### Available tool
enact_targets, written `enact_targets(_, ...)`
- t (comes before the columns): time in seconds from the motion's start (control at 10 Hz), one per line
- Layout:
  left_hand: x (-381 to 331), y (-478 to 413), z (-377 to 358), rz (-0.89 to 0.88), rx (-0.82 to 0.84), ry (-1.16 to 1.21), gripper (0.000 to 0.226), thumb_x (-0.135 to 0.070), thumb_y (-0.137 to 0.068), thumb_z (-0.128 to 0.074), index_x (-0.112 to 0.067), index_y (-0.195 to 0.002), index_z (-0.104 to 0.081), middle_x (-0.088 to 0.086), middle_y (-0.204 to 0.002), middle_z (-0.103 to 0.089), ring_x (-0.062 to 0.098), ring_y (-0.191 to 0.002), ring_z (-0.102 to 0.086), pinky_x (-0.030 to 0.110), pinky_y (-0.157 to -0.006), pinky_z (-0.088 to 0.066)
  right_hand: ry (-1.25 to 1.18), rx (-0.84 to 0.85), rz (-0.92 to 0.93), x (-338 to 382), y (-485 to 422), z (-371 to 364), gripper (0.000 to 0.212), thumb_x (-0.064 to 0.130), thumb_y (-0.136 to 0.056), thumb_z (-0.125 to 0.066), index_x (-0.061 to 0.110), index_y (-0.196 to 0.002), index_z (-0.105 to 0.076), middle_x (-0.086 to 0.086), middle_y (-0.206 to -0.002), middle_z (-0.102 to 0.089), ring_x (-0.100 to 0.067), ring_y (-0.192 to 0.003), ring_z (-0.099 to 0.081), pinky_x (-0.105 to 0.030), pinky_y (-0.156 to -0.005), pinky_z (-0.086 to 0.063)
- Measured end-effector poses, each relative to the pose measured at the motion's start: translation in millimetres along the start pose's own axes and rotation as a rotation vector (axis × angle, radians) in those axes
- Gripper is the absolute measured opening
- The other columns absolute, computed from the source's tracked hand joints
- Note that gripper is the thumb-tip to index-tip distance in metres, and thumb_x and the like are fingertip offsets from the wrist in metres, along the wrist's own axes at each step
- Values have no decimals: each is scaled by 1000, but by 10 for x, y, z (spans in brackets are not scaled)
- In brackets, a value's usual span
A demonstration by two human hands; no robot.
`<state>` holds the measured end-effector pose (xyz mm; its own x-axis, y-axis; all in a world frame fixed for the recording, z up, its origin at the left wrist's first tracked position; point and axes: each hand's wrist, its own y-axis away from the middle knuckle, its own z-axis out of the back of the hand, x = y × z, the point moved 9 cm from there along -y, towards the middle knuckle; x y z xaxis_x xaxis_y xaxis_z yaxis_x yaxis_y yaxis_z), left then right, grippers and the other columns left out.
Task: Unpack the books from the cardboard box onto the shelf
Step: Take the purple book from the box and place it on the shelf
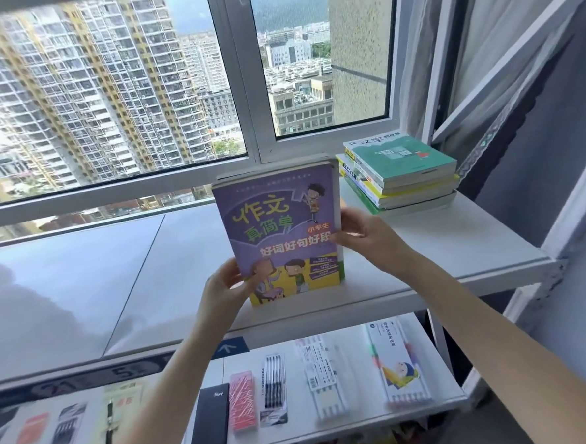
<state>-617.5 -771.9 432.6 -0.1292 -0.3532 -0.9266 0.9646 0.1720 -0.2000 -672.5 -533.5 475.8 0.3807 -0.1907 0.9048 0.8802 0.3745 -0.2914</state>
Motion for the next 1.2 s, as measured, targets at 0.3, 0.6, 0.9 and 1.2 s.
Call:
enact_targets(0.3,2,226,31,-77,-88,-151,28,-15,-96,-50,-23,-120,-63,-11,-102,-69,3,-91,-63,6,-65,-44,147,46,-37,55,18,-19,26,14,-91,-57,15,-117,-58,4,-114,-68,-11,-107,-63,-40,-96,-49)
enact_targets(0.6,-92,299,-56,-169,-115,-409,40,-14,-98,-44,-20,-138,-46,-1,-111,-67,22,-97,-62,17,-57,-33,226,6,-20,31,41,-12,21,17,-94,-51,15,-113,-59,-1,-113,-67,-19,-107,-61,-48,-92,-47)
enact_targets(0.9,148,-265,99,67,115,47,35,-50,-72,-75,-31,-101,-73,-8,-99,-75,7,-90,-71,17,-68,-54,-125,-37,-111,74,-281,69,20,10,-92,-55,4,-109,-62,-3,-95,-69,-1,-74,-67,-13,-65,-49)
enact_targets(1.2,-126,-1270,-209,330,245,340,31,-34,-70,-77,-11,-91,-73,1,-81,-76,13,-75,-72,22,-61,-57,-183,-135,-476,-175,-1214,477,22,19,-93,-51,12,-74,-59,6,-50,-66,-9,-44,-61,-17,-46,-46)
